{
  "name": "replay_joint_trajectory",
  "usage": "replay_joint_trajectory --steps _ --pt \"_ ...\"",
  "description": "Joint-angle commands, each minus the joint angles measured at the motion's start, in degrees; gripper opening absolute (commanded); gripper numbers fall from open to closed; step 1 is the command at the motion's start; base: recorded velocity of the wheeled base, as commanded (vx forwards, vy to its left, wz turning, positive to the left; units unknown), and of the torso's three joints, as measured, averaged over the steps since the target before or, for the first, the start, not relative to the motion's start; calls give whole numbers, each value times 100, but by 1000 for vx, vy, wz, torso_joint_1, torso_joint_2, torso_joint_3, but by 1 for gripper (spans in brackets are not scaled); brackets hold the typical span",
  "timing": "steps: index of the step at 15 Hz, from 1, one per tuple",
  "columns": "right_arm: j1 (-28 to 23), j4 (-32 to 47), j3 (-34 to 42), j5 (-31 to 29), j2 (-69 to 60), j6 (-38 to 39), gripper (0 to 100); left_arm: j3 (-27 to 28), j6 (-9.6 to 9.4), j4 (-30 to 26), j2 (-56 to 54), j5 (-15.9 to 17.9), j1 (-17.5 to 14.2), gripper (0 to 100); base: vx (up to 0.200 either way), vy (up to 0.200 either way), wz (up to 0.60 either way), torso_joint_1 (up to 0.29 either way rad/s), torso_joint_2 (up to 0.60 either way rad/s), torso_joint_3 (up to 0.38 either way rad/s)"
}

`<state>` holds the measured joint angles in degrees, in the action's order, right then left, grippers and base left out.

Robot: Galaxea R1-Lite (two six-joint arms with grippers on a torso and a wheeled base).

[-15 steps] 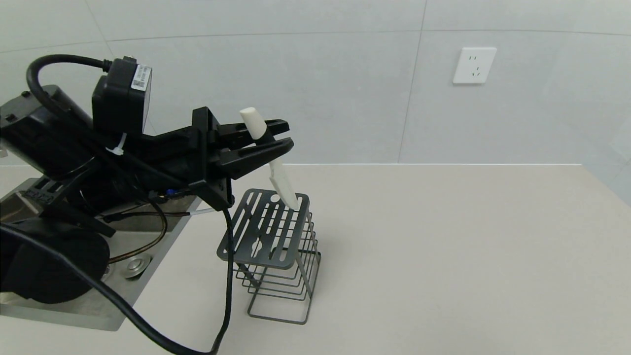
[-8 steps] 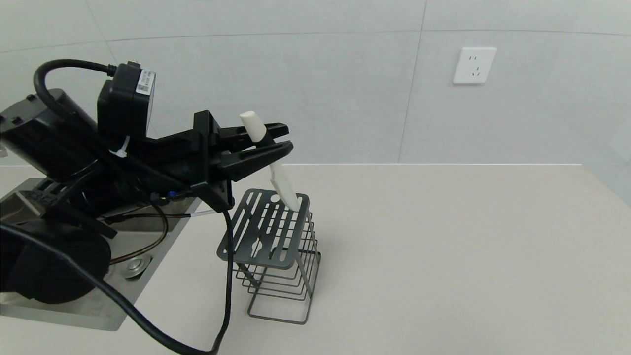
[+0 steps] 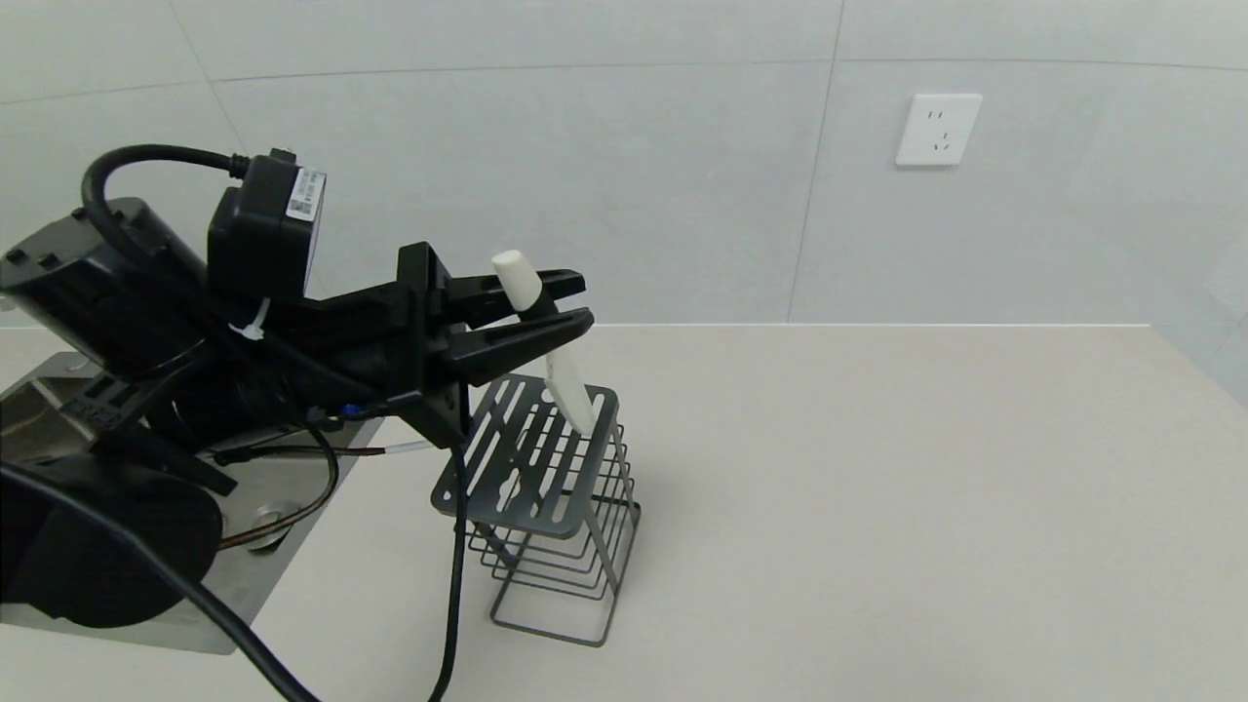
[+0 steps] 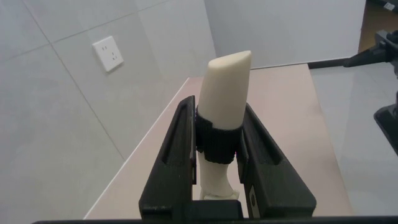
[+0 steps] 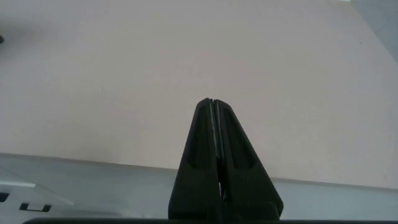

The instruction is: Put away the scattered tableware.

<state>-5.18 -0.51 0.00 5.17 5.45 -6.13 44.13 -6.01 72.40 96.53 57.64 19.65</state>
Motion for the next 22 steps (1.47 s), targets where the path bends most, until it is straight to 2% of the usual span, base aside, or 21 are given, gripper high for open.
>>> replay_joint_trajectory --steps 1,6,10,18,22 --pt "0 -2 0 2 9 -2 0 -10 -5 2 51 -7 56 0 0 0 0 0 0 0" --pt "0 -2 0 2 9 -2 0 -18 -14 2 209 -16 56 0 0 0 0 0 0 0" --pt "0 -2 0 2 18 -2 0 -115 -137 2 288 -24 56 0 0 0 0 0 0 0" --pt "0 -2 0 2 18 -2 0 -265 -225 11 288 -51 48 0 0 0 0 0 0 0" --pt "0 -2 0 2 18 -2 0 -291 -269 11 341 -174 48 0 0 0 0 0 0 0"
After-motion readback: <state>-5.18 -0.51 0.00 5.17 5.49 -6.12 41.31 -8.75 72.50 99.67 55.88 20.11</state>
